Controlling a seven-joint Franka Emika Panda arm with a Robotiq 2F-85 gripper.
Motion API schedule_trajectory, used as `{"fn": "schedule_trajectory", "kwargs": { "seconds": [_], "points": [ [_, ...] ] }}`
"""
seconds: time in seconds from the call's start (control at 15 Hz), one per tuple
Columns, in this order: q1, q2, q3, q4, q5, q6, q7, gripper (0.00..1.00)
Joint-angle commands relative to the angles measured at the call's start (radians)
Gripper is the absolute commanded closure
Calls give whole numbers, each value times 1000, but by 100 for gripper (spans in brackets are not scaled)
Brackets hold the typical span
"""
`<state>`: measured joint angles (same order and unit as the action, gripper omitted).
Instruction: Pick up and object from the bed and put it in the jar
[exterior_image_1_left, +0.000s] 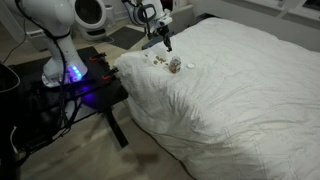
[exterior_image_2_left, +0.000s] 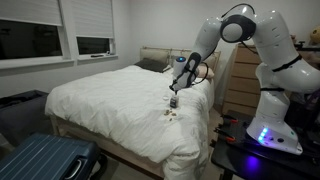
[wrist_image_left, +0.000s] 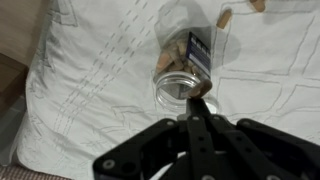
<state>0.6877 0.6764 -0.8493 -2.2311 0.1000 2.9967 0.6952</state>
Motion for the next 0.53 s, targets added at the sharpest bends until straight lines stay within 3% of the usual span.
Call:
{"fn": "schedule_trajectory", "kwargs": {
  "seconds": [0.0,0.2,0.47],
  "points": [
    [84,-7,-95,-28,-8,-19,23,100],
    [130,8,-153,-48,2,-15,21,100],
    [149,31,-182,-69,13,-16,16,100]
  ]
}}
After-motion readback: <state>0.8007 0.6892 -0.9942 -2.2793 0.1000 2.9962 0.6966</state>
